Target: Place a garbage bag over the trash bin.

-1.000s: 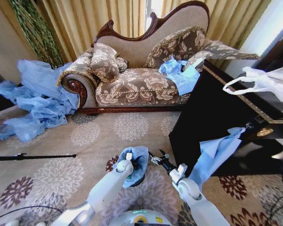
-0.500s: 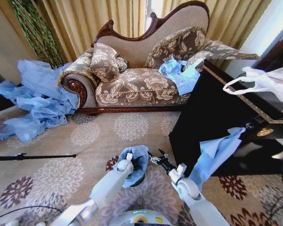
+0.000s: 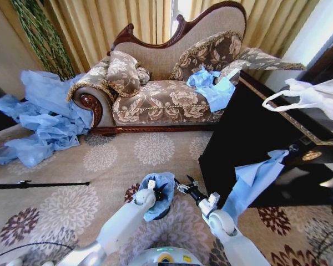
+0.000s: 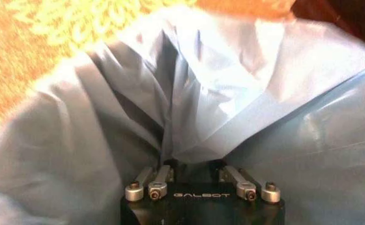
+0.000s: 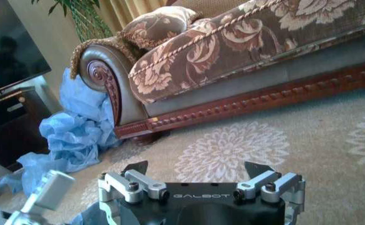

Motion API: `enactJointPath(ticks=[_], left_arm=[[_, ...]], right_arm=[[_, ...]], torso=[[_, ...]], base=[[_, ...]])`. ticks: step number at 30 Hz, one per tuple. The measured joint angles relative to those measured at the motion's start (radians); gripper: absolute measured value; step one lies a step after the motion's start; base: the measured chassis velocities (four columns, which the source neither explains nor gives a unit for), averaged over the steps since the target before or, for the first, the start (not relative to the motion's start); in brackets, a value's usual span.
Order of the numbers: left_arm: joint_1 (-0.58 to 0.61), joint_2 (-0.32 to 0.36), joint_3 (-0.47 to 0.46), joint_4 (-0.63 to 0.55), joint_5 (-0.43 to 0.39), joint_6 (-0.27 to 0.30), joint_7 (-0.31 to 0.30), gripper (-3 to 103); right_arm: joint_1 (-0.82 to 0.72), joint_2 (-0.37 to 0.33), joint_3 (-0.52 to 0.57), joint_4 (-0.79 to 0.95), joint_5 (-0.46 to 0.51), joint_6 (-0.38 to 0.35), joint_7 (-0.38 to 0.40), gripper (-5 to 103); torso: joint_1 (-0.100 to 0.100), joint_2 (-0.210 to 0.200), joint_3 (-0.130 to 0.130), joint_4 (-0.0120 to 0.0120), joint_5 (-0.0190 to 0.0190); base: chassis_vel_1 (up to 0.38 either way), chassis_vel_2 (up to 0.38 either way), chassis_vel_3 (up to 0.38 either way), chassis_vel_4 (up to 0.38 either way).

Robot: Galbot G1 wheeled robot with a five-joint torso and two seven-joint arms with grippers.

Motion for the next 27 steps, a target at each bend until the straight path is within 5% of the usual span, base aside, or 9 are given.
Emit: enactJointPath(ticks=[16, 18, 22, 24, 25, 27], left_arm=[[0.144, 0.166, -0.094, -0.370, -0.079, 0.008, -0.042, 97], [0.152, 0.174, -0.101, -0.389, -0.085, 0.003, -0.037, 97], [0.176, 0.198, -0.127, -0.443, -0.092, -0.042, 0.010, 100], [0.184, 0.204, -0.137, -0.468, -0.090, -0.159, 0.037, 100], [0.184, 0.204, -0.137, -0.468, -0.090, -0.159, 0.037, 100], [0.187, 0.217, -0.143, -0.502, -0.080, -0.261, 0.019, 100]], right_arm=[[-0.019, -0.013, 0.003, 0.048, 0.011, -0.004, 0.018, 100], [-0.021, -0.015, 0.003, 0.052, 0.011, -0.005, 0.020, 100], [-0.030, -0.021, 0.007, 0.067, 0.011, -0.006, 0.026, 100], [-0.048, -0.022, 0.025, 0.093, 0.007, -0.006, 0.034, 100], [-0.048, -0.022, 0.025, 0.093, 0.007, -0.006, 0.034, 100], [-0.091, -0.015, 0.069, 0.140, -0.019, -0.003, 0.064, 100]], torso=[[0.000, 0.000, 0.000, 0.0000, 0.0000], [0.000, 0.000, 0.000, 0.0001, 0.0000], [0.000, 0.000, 0.000, 0.0001, 0.0000], [0.000, 0.000, 0.000, 0.0000, 0.0000], [0.000, 0.000, 0.000, 0.0000, 0.0000], [0.000, 0.000, 0.000, -0.0002, -0.0001]], base=[[0.000, 0.000, 0.000, 0.000], [0.000, 0.000, 0.000, 0.000], [0.000, 0.000, 0.000, 0.000], [0.000, 0.000, 0.000, 0.000], [0.000, 0.000, 0.000, 0.000], [0.000, 0.000, 0.000, 0.000]])
